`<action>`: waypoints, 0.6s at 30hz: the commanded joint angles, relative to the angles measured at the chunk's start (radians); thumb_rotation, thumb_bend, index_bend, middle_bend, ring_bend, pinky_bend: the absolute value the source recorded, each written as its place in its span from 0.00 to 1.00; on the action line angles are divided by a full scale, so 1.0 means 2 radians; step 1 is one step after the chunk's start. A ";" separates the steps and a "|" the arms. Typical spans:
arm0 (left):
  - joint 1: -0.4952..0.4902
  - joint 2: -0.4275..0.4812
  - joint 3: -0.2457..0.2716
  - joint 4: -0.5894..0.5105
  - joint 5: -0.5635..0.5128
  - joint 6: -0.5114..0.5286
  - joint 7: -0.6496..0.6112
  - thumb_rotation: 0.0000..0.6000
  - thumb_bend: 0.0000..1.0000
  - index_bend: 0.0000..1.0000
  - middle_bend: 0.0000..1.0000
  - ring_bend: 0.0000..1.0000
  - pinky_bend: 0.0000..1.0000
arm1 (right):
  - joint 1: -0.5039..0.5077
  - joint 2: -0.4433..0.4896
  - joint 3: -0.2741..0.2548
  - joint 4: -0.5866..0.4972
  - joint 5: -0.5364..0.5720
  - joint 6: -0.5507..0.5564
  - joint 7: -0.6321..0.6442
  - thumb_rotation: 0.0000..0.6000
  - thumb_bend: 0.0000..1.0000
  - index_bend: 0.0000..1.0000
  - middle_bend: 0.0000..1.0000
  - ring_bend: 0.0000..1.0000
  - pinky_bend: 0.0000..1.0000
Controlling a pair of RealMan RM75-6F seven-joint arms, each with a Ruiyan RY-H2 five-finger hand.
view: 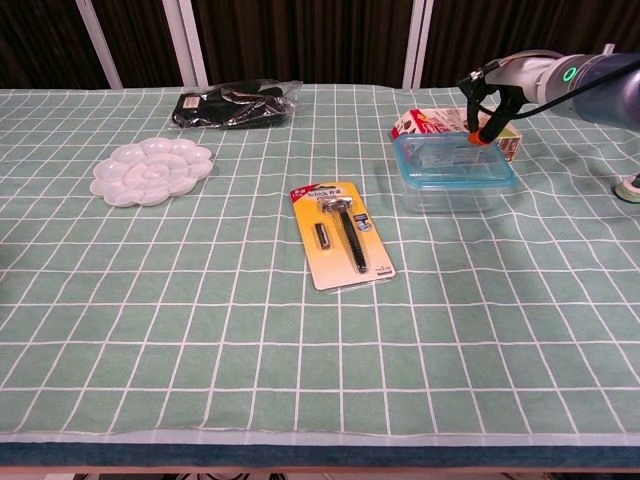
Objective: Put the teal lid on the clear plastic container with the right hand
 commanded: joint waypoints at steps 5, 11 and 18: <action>0.000 0.000 0.001 0.000 0.001 0.001 -0.001 1.00 0.53 0.02 0.00 0.00 0.00 | -0.002 -0.005 -0.005 0.012 0.003 -0.011 -0.008 1.00 0.49 0.62 0.00 0.00 0.00; 0.000 0.001 0.001 -0.001 0.001 0.002 -0.002 1.00 0.53 0.02 0.00 0.00 0.00 | 0.001 0.003 -0.013 0.004 0.023 -0.037 -0.022 1.00 0.49 0.62 0.00 0.00 0.00; 0.000 0.001 0.001 -0.001 0.001 0.002 -0.002 1.00 0.53 0.02 0.00 0.00 0.00 | 0.003 0.007 -0.018 -0.007 0.030 -0.042 -0.022 1.00 0.49 0.62 0.00 0.00 0.00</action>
